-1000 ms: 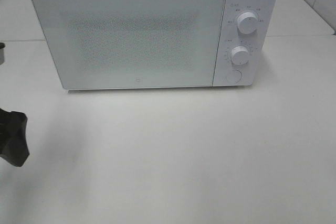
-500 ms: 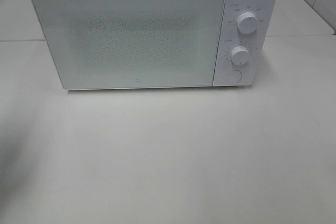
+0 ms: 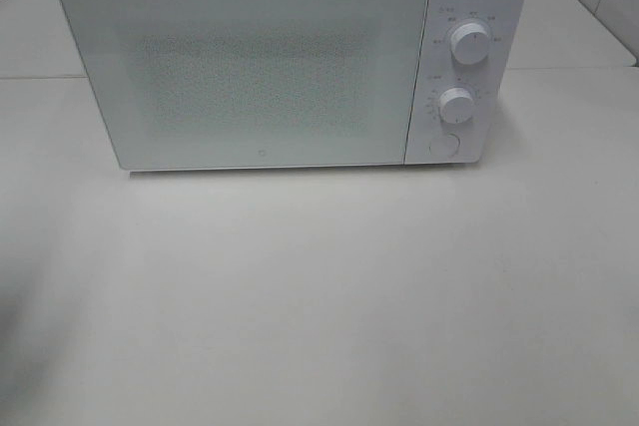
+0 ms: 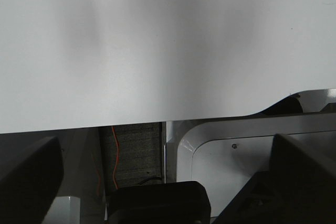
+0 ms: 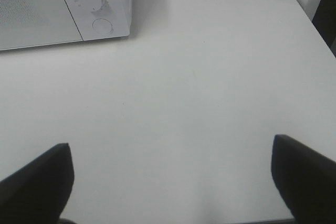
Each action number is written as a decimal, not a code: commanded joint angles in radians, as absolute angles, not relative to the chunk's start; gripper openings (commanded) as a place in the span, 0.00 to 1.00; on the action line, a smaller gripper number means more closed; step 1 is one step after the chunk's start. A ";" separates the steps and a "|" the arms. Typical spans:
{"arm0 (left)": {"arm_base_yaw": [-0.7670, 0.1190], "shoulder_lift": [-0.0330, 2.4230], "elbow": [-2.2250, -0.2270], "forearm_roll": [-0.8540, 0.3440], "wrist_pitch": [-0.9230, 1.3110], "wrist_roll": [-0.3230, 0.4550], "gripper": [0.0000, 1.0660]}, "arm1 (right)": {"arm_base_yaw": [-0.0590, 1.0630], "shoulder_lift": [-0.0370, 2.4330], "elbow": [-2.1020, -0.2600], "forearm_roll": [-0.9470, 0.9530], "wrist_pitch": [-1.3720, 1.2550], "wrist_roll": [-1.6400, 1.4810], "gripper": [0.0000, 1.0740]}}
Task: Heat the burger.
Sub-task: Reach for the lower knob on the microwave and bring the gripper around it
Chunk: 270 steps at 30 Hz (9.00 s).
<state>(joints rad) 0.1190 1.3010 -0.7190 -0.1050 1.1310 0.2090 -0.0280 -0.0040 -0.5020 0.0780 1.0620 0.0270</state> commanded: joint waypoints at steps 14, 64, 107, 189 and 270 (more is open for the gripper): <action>0.121 0.739 -0.615 -0.094 1.068 0.208 0.95 | -0.034 -0.025 -0.501 0.079 1.053 0.027 0.92; 0.120 -0.026 -0.500 -0.069 1.036 0.032 0.94 | -0.034 -0.018 -0.501 0.079 1.053 0.027 0.92; 0.078 -0.023 -0.500 -0.072 1.036 0.032 0.94 | -0.034 0.942 -0.331 0.031 -0.564 0.030 0.90; 0.078 -0.022 -0.500 -0.072 1.036 0.032 0.94 | 0.431 2.018 -0.612 0.300 -1.337 -0.082 0.89; 0.078 -0.022 -0.500 -0.071 1.036 0.032 0.94 | 0.430 2.042 -0.690 0.383 -1.297 -0.100 0.16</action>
<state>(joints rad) 0.0830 -0.0040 -0.5030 -0.0690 1.0430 0.0400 0.4370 2.0460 -0.6630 0.3990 -1.1850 -0.1210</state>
